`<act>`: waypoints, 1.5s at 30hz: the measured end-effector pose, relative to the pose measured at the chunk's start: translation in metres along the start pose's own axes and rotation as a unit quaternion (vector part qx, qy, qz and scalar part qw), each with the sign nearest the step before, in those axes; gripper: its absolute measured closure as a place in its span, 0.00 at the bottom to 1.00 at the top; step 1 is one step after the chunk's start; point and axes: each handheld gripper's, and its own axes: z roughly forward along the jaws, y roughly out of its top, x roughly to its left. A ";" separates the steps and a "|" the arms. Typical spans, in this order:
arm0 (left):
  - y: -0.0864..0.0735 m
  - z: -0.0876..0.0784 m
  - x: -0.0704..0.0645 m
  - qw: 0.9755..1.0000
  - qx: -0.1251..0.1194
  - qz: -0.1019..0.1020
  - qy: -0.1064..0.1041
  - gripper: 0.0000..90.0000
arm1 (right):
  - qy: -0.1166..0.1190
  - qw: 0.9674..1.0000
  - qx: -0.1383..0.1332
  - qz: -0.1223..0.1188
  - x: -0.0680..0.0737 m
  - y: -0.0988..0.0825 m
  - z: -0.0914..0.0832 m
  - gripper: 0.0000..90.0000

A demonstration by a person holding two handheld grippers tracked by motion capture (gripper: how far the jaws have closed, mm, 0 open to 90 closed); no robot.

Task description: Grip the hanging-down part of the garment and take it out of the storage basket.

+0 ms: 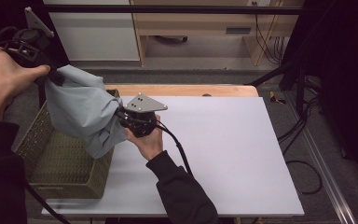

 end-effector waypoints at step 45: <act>0.006 0.013 -0.016 1.000 0.008 0.021 -0.012 0.93 | 0.016 0.994 0.101 0.031 -0.004 -0.069 -0.012 0.58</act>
